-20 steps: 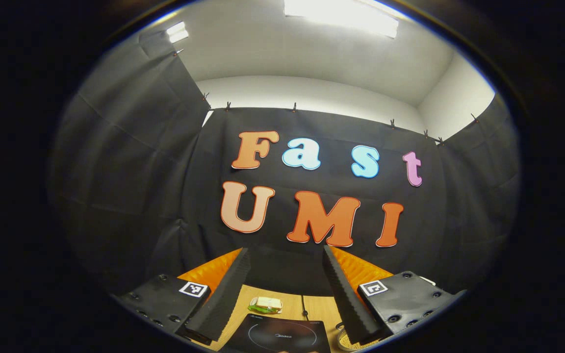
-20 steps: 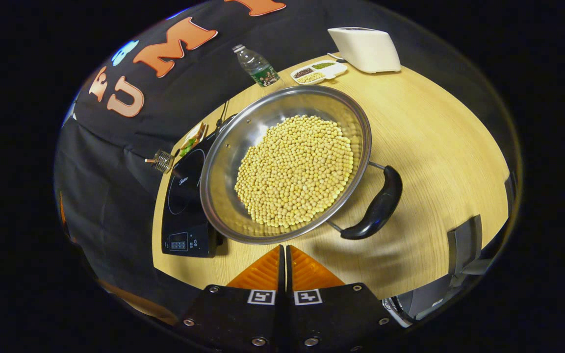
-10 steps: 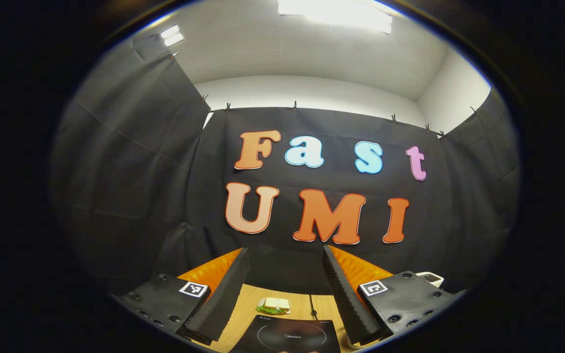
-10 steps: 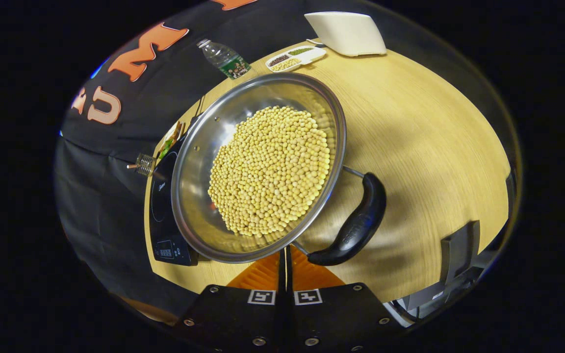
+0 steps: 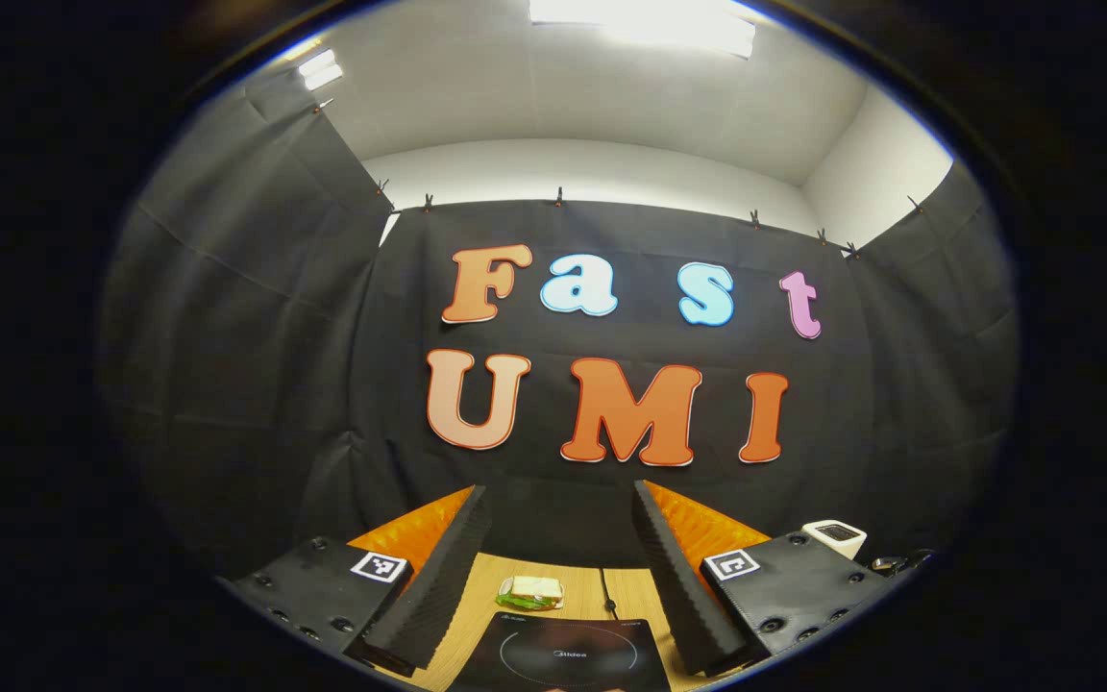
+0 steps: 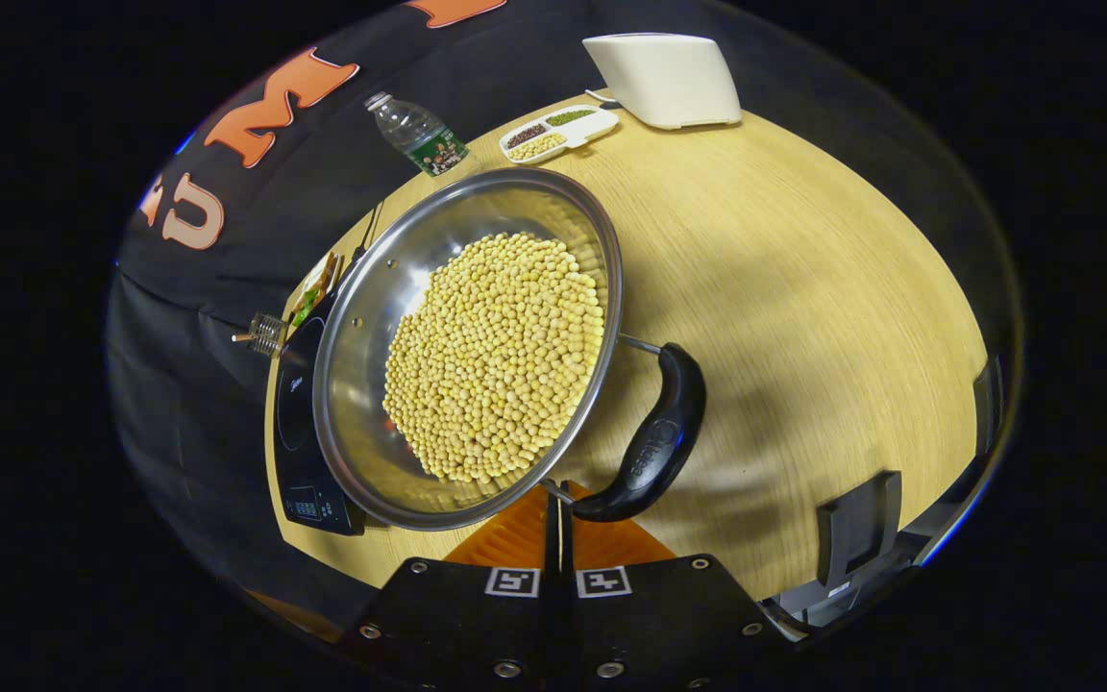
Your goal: First push the handle of the pot to place it horizontally, then grasp the pot with both hands and set it on the induction cooktop.
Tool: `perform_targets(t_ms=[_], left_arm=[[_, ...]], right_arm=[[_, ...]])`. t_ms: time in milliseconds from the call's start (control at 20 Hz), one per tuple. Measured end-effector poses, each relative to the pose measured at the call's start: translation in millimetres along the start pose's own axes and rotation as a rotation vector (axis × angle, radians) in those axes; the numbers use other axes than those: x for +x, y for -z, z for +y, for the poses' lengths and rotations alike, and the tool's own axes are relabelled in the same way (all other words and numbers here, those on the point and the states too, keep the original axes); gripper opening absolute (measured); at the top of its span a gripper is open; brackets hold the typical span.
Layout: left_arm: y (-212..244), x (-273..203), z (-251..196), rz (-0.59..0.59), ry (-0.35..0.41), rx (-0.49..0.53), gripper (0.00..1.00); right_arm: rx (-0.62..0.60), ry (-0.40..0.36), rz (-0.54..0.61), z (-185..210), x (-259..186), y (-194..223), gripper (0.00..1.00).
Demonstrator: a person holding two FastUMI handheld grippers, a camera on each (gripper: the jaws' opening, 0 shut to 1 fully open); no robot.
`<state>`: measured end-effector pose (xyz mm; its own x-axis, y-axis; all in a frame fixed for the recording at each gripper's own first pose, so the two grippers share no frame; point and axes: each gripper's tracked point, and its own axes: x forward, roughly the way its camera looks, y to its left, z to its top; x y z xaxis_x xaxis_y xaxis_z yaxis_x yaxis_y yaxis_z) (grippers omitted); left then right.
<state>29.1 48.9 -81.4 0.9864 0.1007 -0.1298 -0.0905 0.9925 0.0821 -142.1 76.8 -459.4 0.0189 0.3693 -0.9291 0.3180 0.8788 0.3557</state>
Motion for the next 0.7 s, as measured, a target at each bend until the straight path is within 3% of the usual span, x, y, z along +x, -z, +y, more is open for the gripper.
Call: perform_targets(t_ms=[700], left_arm=[[20,9,-31,0.059,0.028,0.078,0.95]], right_arm=[[-0.009,0.068,-0.049,-25,3,-51,0.0]])
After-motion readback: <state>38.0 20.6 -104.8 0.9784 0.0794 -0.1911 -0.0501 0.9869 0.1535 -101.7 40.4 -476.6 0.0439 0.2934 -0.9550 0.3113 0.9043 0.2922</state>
